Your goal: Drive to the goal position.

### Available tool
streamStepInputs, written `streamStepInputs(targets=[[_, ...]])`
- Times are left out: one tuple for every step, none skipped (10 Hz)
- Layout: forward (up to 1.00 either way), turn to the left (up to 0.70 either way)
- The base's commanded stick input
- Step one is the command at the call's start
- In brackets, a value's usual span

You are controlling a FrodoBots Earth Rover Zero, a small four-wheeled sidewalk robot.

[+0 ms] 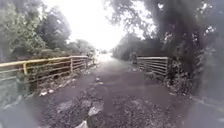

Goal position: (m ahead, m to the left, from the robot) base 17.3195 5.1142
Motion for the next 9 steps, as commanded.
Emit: streamStepInputs(targets=[[0.7,-0.35],[0.7,-0.35],[0.7,-0.35],[0.7,-0.25],[0.7,0.0],[0.7,0.0],[0.7,0.0],[0.7,0.0],[0.7,0.0]])
